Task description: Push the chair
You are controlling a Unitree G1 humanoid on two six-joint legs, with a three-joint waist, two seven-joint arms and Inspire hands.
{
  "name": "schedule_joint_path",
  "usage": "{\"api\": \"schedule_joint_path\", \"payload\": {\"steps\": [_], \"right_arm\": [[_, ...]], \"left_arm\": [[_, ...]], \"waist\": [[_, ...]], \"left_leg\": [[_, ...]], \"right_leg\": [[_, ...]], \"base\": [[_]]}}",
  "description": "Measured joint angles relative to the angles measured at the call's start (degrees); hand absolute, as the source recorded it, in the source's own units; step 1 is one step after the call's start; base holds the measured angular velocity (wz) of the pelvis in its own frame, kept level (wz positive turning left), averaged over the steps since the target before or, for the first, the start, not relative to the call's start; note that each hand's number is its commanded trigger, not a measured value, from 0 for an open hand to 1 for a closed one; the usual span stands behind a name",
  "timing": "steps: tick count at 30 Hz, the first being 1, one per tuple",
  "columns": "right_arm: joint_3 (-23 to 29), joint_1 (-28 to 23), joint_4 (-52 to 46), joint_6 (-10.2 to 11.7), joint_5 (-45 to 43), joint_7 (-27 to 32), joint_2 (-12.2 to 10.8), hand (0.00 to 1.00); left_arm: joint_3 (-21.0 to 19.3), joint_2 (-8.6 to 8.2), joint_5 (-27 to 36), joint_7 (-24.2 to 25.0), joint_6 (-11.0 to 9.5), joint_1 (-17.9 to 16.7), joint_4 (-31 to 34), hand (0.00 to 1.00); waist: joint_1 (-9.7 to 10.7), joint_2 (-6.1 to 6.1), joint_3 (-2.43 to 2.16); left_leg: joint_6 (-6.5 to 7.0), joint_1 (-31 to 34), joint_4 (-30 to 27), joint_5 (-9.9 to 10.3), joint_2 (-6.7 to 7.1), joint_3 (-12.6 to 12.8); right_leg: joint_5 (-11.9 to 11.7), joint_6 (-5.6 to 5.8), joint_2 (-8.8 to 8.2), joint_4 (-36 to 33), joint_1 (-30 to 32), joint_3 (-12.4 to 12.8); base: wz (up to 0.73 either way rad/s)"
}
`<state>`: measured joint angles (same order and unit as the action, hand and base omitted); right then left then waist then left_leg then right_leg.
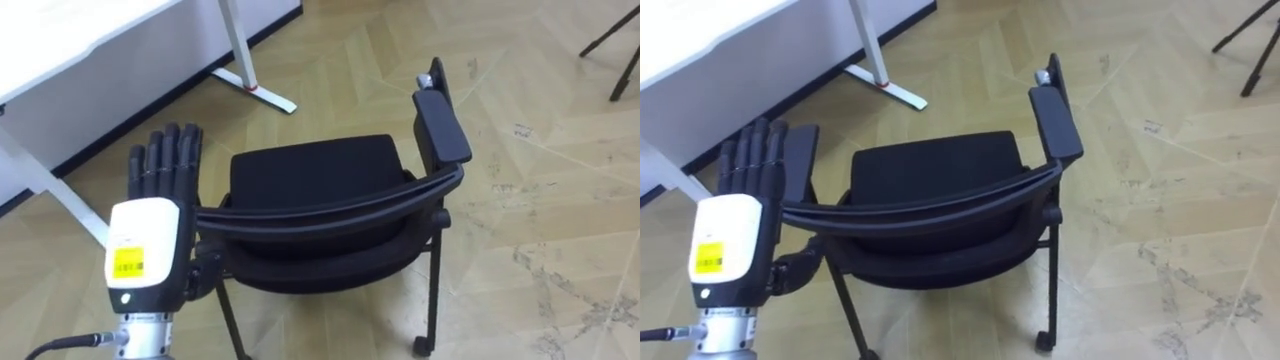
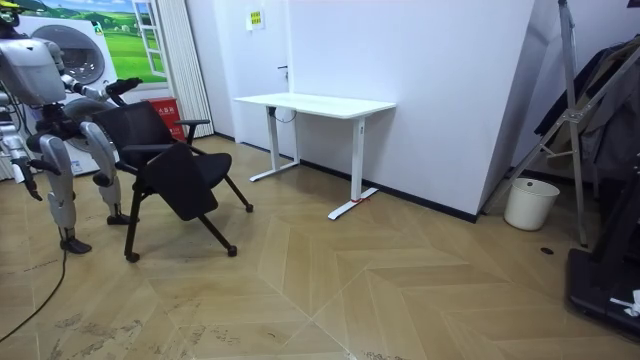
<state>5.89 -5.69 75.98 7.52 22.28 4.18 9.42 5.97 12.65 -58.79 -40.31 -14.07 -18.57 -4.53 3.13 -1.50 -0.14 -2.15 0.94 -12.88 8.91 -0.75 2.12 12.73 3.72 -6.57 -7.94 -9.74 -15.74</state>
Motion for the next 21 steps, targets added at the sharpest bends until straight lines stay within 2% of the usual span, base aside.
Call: {"api": "schedule_joint_path", "payload": {"steps": [8, 11, 14, 21], "right_arm": [[1.12, 0.11, -0.14, -0.07, -0.6, -0.01, 0.25, 0.0], [1.12, 0.05, -0.16, -0.08, -0.71, 0.02, 0.27, 0.0], [1.11, 0.0, -0.13, -0.17, -1.58, 0.02, 0.38, 0.0], [1.11, -0.3, -0.17, -0.18, -2.64, -0.09, 0.47, 0.0]], "left_arm": [[0.01, 0.24, -0.47, 0.79, 0.03, -0.44, -1.51, 0.0], [0.07, 0.84, -0.48, 1.02, 0.35, -0.83, -3.45, 0.0], [1.1, 2.25, -0.48, 1.03, 1.15, -1.06, -4.0, 0.0], [1.24, 2.35, -0.54, 1.01, 1.28, -1.96, -4.03, 0.0]], "waist": [[0.55, 0.0, -0.04], [1.01, 0.07, 0.0], [1.4, 0.05, -0.02], [1.51, -0.24, -0.2]], "left_leg": [[0.0, -0.48, 0.25, 0.02, -0.19, 1.11], [0.01, -0.45, 0.36, 0.02, -0.33, 1.54], [0.03, -0.48, 0.35, 0.04, -0.33, 1.58], [0.03, -0.76, 0.34, 0.03, -0.42, 1.96]], "right_leg": [[0.0, 0.0, -0.03, -0.21, 0.23, 1.21], [0.0, -0.01, 0.0, -0.65, 0.74, 1.59], [0.0, -0.01, 0.0, -0.69, 0.75, 1.69], [0.0, -0.01, 0.01, -0.72, 0.68, 2.21]], "base": [[-0.07], [-0.06], [0.0], [-0.02]]}}
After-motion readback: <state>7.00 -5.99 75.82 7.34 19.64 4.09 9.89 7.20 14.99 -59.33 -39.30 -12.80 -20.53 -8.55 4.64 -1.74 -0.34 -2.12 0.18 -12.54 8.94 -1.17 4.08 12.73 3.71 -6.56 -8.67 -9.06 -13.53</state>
